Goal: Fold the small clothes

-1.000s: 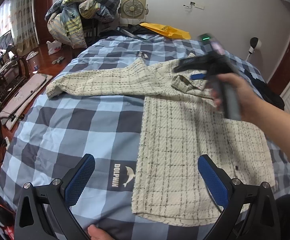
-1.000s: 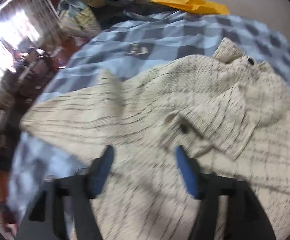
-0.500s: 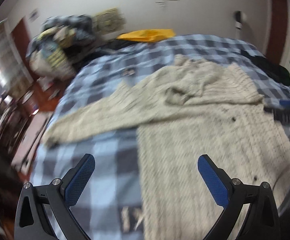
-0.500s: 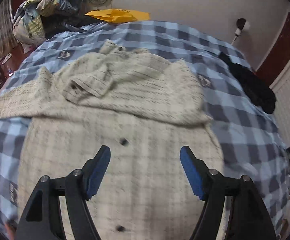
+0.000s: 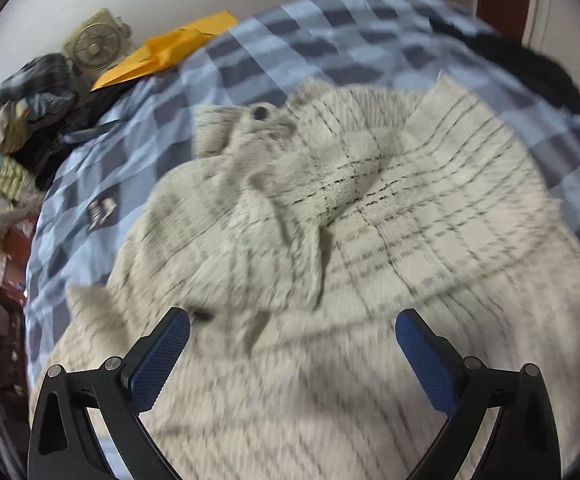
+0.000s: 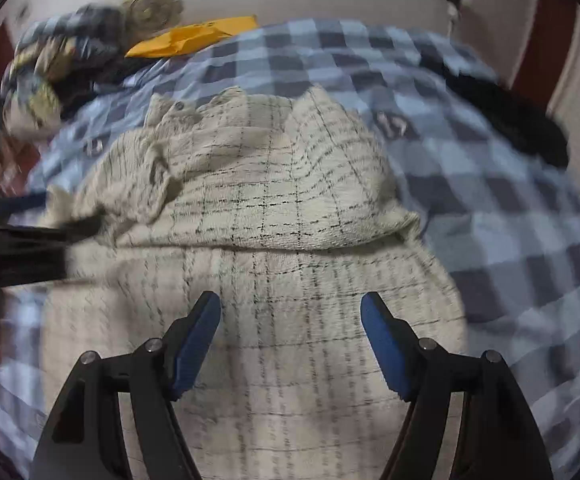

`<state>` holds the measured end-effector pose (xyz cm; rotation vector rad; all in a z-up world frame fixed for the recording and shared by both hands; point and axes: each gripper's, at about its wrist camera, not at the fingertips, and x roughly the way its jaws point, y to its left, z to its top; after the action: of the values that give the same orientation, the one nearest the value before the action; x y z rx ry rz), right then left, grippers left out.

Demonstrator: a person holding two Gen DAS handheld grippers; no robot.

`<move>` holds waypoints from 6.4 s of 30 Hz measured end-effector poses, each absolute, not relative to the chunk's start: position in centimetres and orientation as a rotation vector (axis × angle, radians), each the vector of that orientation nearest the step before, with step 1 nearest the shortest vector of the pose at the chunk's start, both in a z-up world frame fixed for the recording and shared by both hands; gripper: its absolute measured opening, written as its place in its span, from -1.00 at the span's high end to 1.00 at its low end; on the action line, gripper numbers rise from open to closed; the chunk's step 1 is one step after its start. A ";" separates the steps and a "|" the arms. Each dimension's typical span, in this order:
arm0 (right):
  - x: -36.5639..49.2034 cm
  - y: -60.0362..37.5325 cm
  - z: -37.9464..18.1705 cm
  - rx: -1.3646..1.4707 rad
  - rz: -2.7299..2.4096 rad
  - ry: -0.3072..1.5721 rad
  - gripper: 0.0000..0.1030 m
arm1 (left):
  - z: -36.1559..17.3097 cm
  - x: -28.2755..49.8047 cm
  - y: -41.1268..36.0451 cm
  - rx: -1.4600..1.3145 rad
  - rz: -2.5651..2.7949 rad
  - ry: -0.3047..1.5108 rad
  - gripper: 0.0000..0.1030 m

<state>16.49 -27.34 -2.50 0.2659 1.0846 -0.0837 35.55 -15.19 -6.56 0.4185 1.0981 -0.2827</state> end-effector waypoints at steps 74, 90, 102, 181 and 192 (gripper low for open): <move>17.6 -26.8 -5.1 0.512 0.016 1.127 -0.35 | -4.1 37.3 1.3 -0.170 -0.509 1.047 0.82; 17.5 -27.1 -5.2 0.544 0.012 1.127 -0.35 | -8.7 34.7 4.0 -0.165 -0.271 1.123 0.73; 17.5 -26.7 -5.2 0.550 0.012 1.133 -0.35 | 0.2 38.2 2.2 -0.092 -0.159 0.839 -1.00; 18.0 -25.0 -6.3 0.509 0.009 1.166 -0.35 | -12.0 35.9 0.4 0.246 -0.233 1.230 0.63; 17.9 -24.9 -6.3 0.499 0.020 1.170 -0.35 | -4.2 36.0 0.5 0.359 -0.319 1.053 0.66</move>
<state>17.91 -24.88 -6.33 0.4991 1.1705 0.0202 35.98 0.52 -4.21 0.3586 1.0531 -0.3188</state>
